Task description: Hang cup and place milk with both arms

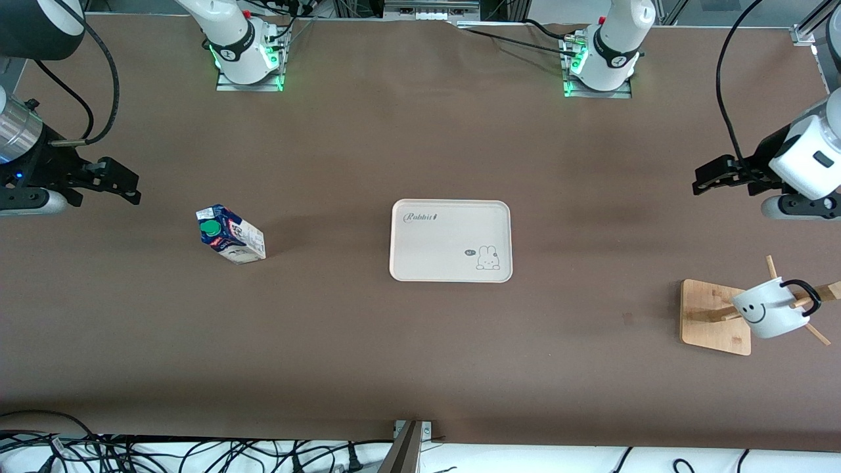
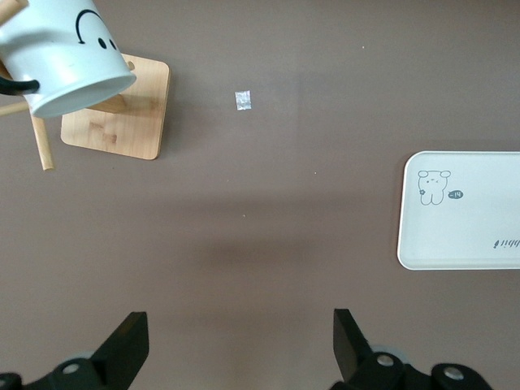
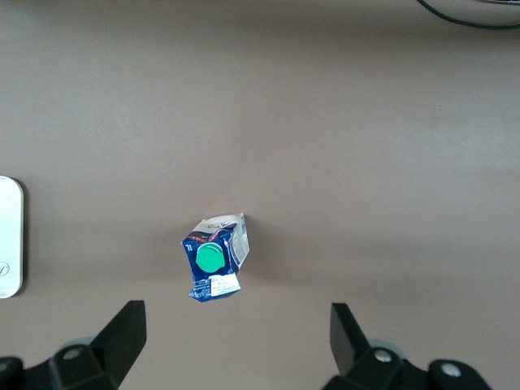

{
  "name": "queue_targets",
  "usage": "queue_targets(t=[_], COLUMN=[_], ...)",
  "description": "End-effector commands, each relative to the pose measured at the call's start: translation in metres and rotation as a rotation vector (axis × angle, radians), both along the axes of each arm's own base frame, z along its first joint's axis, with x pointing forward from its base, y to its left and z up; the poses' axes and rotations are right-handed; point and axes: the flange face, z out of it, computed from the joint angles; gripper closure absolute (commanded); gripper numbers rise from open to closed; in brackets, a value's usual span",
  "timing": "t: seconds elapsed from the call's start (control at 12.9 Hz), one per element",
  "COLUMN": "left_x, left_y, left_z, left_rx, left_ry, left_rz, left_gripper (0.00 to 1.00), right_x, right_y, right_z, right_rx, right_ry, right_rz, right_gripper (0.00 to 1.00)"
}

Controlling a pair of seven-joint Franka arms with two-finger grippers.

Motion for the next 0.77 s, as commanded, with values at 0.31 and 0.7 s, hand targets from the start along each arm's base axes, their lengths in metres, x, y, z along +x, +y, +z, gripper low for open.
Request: queue_targets(t=[0.31, 0.7], left_x=[-0.003, 0.005], left_y=[-0.004, -0.003], left_z=[0.024, 0.004], left_rx=[-0.038, -0.050], left_ry=[-0.034, -0.005], left_rz=[0.003, 0.003], left_gripper=[0.00, 0.00], right_x=[0.000, 0.000], right_y=[-0.001, 0.000], right_z=[0.003, 0.003], right_rx=[-0.004, -0.004], right_ry=[0.002, 0.002], right_rz=[-0.016, -0.014], right_gripper=[0.00, 0.00])
